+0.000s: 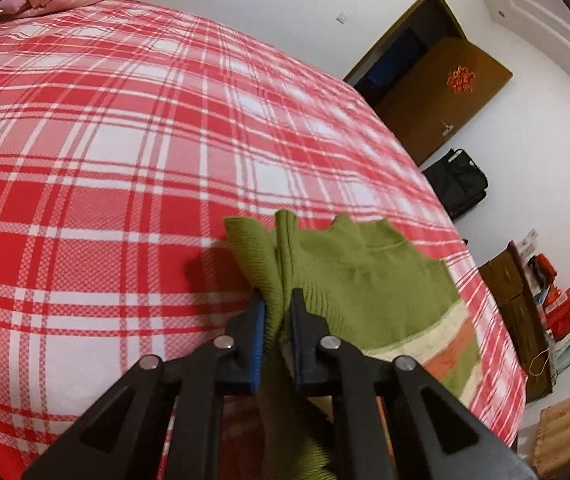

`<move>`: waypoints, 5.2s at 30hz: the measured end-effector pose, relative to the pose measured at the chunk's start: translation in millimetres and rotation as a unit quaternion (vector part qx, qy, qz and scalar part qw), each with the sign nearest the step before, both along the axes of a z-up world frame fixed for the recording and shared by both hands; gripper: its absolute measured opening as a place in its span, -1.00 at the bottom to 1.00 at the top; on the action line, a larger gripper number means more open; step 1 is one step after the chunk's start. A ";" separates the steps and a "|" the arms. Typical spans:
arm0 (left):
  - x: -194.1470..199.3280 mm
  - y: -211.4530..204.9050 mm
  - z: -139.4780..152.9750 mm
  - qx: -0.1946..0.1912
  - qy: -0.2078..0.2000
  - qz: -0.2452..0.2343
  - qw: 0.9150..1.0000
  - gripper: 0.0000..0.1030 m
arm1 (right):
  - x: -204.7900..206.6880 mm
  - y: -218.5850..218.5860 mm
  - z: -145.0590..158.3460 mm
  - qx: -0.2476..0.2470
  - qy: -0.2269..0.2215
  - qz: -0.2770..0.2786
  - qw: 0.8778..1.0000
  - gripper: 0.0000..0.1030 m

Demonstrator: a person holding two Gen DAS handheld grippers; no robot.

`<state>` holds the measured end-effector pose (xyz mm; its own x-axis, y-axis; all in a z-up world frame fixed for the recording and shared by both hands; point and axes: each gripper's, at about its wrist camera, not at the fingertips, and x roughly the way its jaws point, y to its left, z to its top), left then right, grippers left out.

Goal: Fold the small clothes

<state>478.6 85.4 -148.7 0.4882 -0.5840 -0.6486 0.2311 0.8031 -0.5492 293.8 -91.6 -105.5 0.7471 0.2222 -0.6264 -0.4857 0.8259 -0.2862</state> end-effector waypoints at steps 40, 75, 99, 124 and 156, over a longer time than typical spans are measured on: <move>10.9 -235.7 86.0 0.017 -0.060 -0.110 0.992 -0.79 | -15.6 -225.6 44.1 0.151 -0.015 -0.155 0.976 -0.88; -81.6 -300.3 76.0 0.145 -0.182 -0.184 0.955 0.35 | -21.6 -330.6 -18.6 0.244 0.137 -0.252 0.926 -0.65; -141.4 -247.2 -10.6 0.173 -0.122 -0.172 0.962 0.88 | 65.5 -310.9 -12.6 0.151 0.128 -0.292 0.936 -0.45; -136.3 -242.6 -19.8 0.164 -0.088 -0.165 0.969 1.00 | 50.7 -278.2 -15.1 0.059 0.117 -0.270 0.954 -0.41; -134.3 -226.0 -10.3 0.152 -0.100 -0.107 0.977 1.00 | 139.2 -382.2 -27.2 0.275 0.217 -0.308 0.885 0.06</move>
